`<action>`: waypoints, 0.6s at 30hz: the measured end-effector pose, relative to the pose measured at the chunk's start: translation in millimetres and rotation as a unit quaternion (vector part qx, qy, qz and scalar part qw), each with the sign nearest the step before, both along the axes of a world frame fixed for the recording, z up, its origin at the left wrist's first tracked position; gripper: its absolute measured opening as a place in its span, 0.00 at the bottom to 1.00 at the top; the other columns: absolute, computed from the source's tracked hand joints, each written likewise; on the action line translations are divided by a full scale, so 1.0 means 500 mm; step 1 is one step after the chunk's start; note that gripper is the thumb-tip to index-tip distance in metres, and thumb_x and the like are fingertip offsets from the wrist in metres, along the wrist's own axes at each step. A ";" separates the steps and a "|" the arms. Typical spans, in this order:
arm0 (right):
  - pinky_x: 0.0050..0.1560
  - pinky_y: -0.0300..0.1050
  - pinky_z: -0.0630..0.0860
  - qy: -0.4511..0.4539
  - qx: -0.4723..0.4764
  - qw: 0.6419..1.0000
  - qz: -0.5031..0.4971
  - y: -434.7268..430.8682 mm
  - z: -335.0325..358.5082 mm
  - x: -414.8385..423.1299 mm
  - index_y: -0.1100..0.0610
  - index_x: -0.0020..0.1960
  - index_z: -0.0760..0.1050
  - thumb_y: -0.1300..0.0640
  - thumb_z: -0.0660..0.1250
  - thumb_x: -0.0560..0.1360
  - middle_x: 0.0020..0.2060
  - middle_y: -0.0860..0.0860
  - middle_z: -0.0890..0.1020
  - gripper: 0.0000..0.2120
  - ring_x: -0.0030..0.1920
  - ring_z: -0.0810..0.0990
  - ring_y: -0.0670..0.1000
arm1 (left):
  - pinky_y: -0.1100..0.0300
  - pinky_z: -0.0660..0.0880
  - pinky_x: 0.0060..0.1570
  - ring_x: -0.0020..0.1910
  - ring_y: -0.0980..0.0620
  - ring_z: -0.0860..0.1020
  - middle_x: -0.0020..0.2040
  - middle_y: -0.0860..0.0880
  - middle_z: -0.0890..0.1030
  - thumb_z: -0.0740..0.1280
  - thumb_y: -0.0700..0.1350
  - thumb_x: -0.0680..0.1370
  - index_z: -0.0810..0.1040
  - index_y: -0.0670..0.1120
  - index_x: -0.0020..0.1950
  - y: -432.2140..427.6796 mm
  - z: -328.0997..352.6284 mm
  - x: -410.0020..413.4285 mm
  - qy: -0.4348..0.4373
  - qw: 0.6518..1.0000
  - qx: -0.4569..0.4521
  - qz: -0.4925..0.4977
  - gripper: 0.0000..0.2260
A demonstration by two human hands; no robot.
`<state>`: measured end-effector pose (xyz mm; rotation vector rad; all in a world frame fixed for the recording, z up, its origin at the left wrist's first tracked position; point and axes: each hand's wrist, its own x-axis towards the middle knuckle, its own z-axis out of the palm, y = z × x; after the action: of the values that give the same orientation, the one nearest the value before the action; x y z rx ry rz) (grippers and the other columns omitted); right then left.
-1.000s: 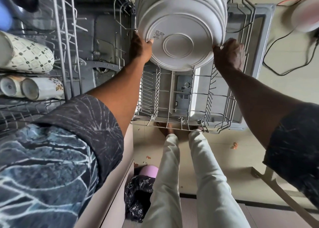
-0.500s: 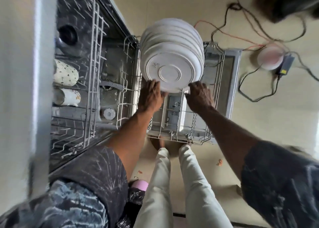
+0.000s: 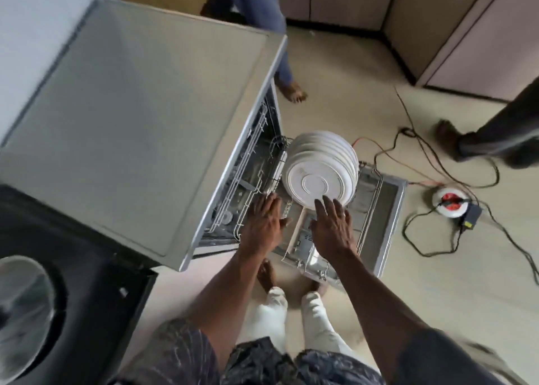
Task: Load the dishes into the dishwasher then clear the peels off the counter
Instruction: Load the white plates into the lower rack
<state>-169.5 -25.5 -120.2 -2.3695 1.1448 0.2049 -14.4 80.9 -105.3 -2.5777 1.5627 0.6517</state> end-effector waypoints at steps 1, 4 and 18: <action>0.73 0.62 0.63 -0.006 -0.002 1.000 0.004 0.000 0.021 0.009 0.57 0.77 0.65 0.53 0.65 0.79 0.77 0.57 0.65 0.28 0.77 0.62 0.63 | 0.49 0.52 0.78 0.81 0.44 0.55 0.81 0.43 0.60 0.52 0.61 0.83 0.60 0.42 0.80 0.006 0.024 0.007 -0.006 1.000 -0.008 0.005 0.31; 0.75 0.62 0.59 -0.019 -0.019 0.999 0.017 -0.011 0.079 0.034 0.56 0.79 0.61 0.50 0.61 0.82 0.79 0.56 0.61 0.28 0.79 0.57 0.61 | 0.46 0.53 0.78 0.81 0.43 0.55 0.81 0.42 0.59 0.50 0.64 0.82 0.61 0.42 0.80 0.010 0.079 0.028 -0.008 1.000 -0.023 0.019 0.34; 0.76 0.60 0.56 -0.057 -0.099 0.989 0.098 0.006 0.252 0.178 0.54 0.78 0.61 0.45 0.58 0.82 0.78 0.55 0.62 0.27 0.78 0.58 0.60 | 0.47 0.55 0.78 0.81 0.46 0.53 0.82 0.46 0.57 0.49 0.65 0.82 0.58 0.45 0.81 0.079 0.254 0.106 -0.060 0.985 -0.137 0.086 0.34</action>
<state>-80.5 -22.6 6.0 -2.6326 0.9158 0.0221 38.8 120.4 21.5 -2.9119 1.4984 0.2999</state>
